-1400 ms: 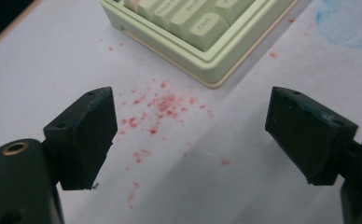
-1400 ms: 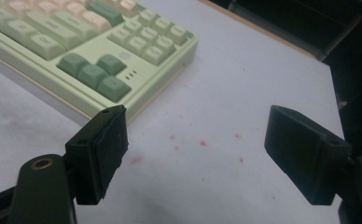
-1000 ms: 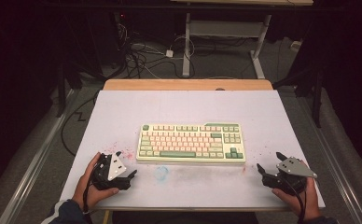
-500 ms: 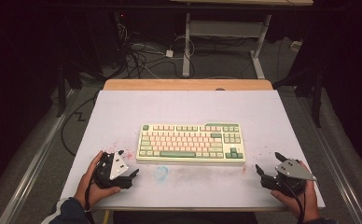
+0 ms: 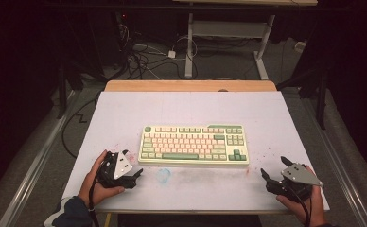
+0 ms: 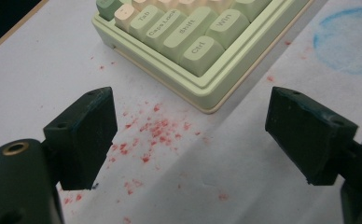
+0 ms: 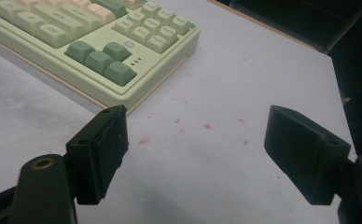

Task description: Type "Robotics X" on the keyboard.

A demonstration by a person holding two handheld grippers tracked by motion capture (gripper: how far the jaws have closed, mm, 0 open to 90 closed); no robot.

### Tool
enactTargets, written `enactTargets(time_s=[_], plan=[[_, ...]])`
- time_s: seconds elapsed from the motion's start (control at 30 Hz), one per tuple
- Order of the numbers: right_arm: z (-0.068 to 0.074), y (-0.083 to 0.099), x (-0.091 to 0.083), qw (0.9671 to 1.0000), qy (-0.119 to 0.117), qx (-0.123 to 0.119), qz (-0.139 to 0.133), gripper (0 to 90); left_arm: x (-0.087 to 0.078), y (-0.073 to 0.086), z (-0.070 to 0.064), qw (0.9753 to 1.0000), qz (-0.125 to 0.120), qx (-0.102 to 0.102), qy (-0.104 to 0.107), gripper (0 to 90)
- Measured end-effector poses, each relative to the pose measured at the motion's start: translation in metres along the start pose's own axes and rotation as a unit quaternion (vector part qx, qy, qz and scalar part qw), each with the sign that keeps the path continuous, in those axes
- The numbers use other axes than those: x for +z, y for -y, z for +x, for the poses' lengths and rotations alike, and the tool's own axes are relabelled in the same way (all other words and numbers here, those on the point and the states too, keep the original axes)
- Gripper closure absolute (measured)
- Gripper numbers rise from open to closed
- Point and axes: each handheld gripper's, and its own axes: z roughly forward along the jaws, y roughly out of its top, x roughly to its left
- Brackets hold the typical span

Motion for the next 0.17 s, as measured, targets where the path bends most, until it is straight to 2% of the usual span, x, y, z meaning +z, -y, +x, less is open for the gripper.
enactTargets(time_s=[0.17], plan=[[0.0007, 0.0012, -0.0013, 1.0000, 0.001, -0.002, 0.001, 22.4, 0.0009, -0.0003, -0.0022, 1.0000, 0.001, 0.004, 0.000, 15.3]])
